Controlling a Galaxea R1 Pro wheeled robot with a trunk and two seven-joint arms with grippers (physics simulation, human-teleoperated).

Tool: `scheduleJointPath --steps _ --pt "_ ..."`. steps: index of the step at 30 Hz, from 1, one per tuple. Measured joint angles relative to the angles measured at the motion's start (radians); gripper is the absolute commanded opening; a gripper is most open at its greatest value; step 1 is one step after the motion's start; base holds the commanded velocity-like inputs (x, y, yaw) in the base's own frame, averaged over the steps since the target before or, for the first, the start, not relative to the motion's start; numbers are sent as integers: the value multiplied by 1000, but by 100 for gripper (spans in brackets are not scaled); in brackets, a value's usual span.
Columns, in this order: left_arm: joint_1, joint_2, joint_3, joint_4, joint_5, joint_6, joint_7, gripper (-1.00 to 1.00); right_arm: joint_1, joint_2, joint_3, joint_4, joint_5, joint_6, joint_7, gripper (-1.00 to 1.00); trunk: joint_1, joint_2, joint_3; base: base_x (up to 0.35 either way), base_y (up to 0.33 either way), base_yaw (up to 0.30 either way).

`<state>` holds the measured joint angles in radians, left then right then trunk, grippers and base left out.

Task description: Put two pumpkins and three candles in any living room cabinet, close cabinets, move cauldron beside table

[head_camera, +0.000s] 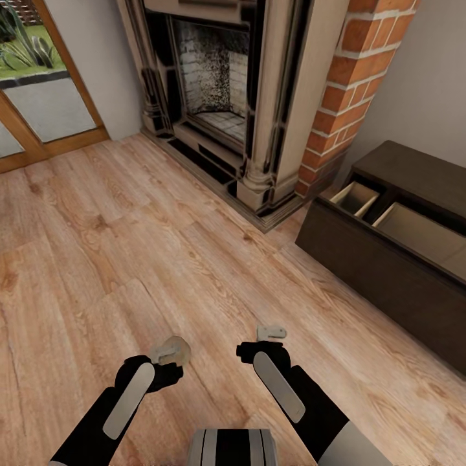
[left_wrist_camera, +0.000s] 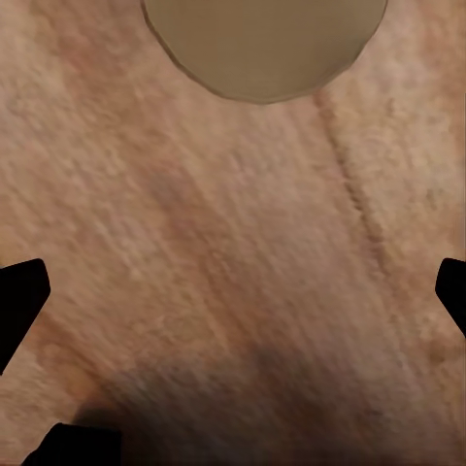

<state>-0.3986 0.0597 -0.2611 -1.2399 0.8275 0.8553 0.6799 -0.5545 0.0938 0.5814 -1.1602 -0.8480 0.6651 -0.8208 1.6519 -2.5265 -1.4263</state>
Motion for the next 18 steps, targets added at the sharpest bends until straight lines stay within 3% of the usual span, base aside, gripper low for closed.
scheduleJointPath --steps 6,18 --pt "0 -3 -4 0 1 -1 0 100 0 0 0 0 1 0 0 100 0 0 0 16 0 0" --pt "0 2 -5 0 2 -1 -2 100 0 0 0 -1 1 0 0 100 0 0 0 128 0 0"
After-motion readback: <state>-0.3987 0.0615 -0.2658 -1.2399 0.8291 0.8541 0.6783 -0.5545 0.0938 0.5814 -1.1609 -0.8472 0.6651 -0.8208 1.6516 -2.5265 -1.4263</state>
